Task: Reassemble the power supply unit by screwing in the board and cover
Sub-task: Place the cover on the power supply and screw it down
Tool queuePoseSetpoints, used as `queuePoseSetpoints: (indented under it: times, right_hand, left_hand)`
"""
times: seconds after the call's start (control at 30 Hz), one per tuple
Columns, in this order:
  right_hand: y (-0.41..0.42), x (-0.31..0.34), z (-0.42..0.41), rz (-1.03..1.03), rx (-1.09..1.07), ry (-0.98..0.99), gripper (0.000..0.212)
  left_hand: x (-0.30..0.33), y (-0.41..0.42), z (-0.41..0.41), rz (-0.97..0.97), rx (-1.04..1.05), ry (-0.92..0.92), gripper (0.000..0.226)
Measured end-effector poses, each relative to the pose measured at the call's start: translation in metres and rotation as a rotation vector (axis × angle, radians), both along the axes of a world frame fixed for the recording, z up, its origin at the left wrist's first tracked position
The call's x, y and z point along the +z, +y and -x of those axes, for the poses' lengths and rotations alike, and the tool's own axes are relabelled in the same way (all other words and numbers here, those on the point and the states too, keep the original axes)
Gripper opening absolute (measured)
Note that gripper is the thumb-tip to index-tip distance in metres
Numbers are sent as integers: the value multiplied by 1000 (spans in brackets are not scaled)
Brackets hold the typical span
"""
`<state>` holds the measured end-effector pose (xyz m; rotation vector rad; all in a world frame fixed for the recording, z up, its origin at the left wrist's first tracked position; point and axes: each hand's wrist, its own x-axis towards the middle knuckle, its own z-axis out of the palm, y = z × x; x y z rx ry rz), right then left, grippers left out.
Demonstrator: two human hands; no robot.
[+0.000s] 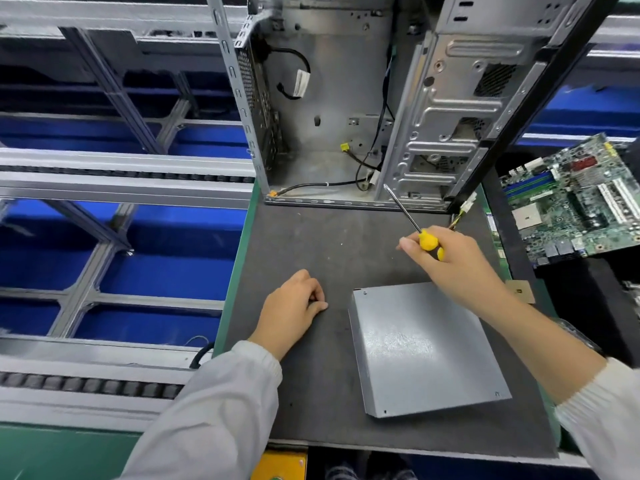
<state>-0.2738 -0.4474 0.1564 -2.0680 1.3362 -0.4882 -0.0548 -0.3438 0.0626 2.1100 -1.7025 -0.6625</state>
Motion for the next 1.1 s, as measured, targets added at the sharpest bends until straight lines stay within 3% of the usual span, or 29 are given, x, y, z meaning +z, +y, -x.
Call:
queuePoseSetpoints:
  times: [0.1,0.17,0.3,0.37,0.43,0.63,0.77,0.93,1.1]
  right_hand:
    - [-3,0,-4,-8,47,-6,34]
    - [-3,2,-7,-29,94,-34,34]
    - [-6,6,-9,-53,185,-30,25]
    - [-11,9,-7,-31,247,48,27]
    - [-15,15,-3,53,288,174,31]
    - [-22,29,3,445,397,511,37]
    - [-26,34,1,484,425,575,40]
    - [-26,40,2,467,402,489,40]
    - [-26,40,-1,484,425,527,41]
  left_hand:
    - [3,1,-2,-16,-28,-12,12]
    - [9,0,-3,20,50,123,12]
    - [35,-6,3,178,260,759,11]
    - [50,-9,7,237,321,1164,5]
    - [61,-13,8,244,353,1408,15]
    - [74,-23,14,254,355,1466,12]
    - [76,-28,16,251,368,1490,12]
    - [75,-32,15,262,409,1513,12]
    - [72,-32,18,253,415,1548,13]
